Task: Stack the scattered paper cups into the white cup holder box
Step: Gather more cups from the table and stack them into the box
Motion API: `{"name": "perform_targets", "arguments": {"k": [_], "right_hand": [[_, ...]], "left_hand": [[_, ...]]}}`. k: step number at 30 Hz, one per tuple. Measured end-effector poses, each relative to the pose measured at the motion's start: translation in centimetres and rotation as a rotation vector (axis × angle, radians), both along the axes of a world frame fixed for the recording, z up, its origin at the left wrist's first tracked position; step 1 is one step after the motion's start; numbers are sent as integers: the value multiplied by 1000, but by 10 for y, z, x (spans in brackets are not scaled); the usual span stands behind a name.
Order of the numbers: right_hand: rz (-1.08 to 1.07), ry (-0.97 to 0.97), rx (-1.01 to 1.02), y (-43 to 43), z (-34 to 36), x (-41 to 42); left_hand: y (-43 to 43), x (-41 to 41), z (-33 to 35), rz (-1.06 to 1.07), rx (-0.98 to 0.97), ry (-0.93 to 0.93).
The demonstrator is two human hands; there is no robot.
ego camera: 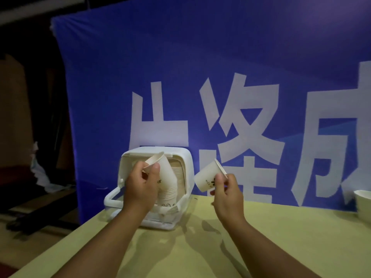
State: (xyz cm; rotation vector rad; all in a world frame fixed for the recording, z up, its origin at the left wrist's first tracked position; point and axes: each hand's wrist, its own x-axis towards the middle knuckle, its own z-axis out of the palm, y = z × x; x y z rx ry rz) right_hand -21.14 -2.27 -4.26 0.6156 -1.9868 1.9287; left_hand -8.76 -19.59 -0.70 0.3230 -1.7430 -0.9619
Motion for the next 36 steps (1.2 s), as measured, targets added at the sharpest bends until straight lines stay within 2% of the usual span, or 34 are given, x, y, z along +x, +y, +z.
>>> {"name": "perform_targets", "arguments": {"k": [4, 8, 15, 26, 30, 36], "right_hand": [[-13, 27, -111, -43, 12, -10], [27, 67, -154, -70, 9, -13], [38, 97, -166, -70, -2, -24], [70, 76, -150, -66, 2, -19], [90, 125, -97, -67, 3, -19], [100, 127, -127, -63, 10, -16]], "left_hand": [[-24, -12, 0, -17, 33, 64], [-42, -19, -20, -60, 33, 14], [-48, -33, -14, -53, -1, 8], [-45, -41, -22, 20, -132, -151], [-39, -41, -24, 45, -202, -265], [-35, -35, -32, 46, -267, -418]]}}
